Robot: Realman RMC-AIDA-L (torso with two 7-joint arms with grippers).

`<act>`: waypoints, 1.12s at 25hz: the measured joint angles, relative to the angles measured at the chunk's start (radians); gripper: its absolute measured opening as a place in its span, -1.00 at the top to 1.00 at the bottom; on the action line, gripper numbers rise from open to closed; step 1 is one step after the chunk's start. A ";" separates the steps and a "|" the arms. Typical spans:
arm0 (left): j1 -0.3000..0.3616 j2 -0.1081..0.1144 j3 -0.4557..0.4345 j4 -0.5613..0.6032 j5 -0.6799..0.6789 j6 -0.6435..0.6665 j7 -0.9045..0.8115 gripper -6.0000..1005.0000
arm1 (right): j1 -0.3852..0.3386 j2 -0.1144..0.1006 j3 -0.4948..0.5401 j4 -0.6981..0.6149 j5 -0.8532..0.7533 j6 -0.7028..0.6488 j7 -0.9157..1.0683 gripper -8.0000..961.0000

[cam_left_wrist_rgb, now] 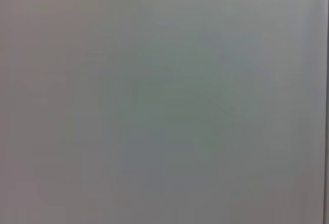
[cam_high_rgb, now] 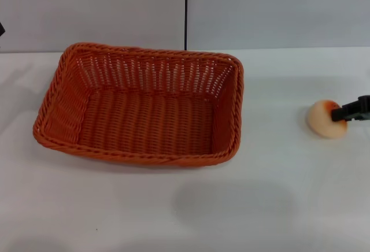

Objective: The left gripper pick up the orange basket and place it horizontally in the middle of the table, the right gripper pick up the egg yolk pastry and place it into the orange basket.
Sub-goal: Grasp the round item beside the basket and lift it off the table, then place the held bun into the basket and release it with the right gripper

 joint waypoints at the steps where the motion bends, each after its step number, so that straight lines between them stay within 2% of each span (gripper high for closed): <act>1: 0.000 0.000 0.000 0.000 0.000 0.000 0.000 -0.34 | 0.000 0.000 0.000 0.000 0.000 0.000 0.000 0.41; 7: 0.001 -0.001 0.000 -0.006 0.003 -0.002 0.003 -0.33 | -0.037 0.009 0.006 -0.168 0.137 -0.157 0.017 0.61; 11: -0.002 -0.002 -0.001 -0.016 0.003 0.001 0.004 -0.33 | -0.041 0.012 0.005 -0.214 0.171 -0.212 0.030 0.71; 14: -0.004 -0.002 -0.002 -0.022 0.002 0.001 0.004 -0.33 | -0.035 0.021 0.004 -0.250 0.205 -0.249 0.033 0.77; 15: -0.006 -0.002 -0.002 -0.025 0.001 0.001 0.004 -0.33 | -0.020 0.029 -0.013 -0.265 0.230 -0.259 0.034 0.79; 19: -0.008 -0.003 -0.001 -0.026 0.002 0.002 0.005 -0.33 | 0.024 0.037 -0.056 -0.250 0.269 -0.262 0.032 0.84; 20: -0.009 -0.003 -0.001 -0.027 0.002 0.001 0.005 -0.33 | 0.055 0.046 -0.088 -0.236 0.293 -0.255 0.024 0.85; 21: -0.009 -0.003 -0.001 -0.027 0.002 0.001 0.005 -0.33 | 0.055 0.046 -0.088 -0.236 0.293 -0.255 0.024 0.85; 23: -0.009 -0.003 0.000 -0.037 0.001 0.001 0.005 -0.33 | 0.114 0.068 -0.138 -0.215 0.315 -0.237 0.005 0.85; 24: -0.009 -0.003 0.000 -0.037 0.001 0.001 0.005 -0.33 | 0.114 0.068 -0.138 -0.215 0.315 -0.237 0.005 0.85; 25: -0.009 -0.003 0.000 -0.041 0.001 0.001 0.005 -0.33 | 0.155 0.079 -0.157 -0.183 0.317 -0.224 -0.009 0.85; 26: -0.009 -0.003 0.000 -0.044 -0.001 0.001 0.005 -0.33 | 0.155 0.079 -0.157 -0.183 0.317 -0.224 -0.009 0.85; 27: -0.009 -0.003 0.000 -0.044 -0.001 0.001 0.005 -0.33 | 0.199 0.086 -0.172 -0.128 0.317 -0.203 -0.030 0.86; 28: -0.009 -0.003 0.000 -0.049 -0.002 0.001 0.008 -0.33 | 0.199 0.086 -0.172 -0.128 0.317 -0.203 -0.030 0.86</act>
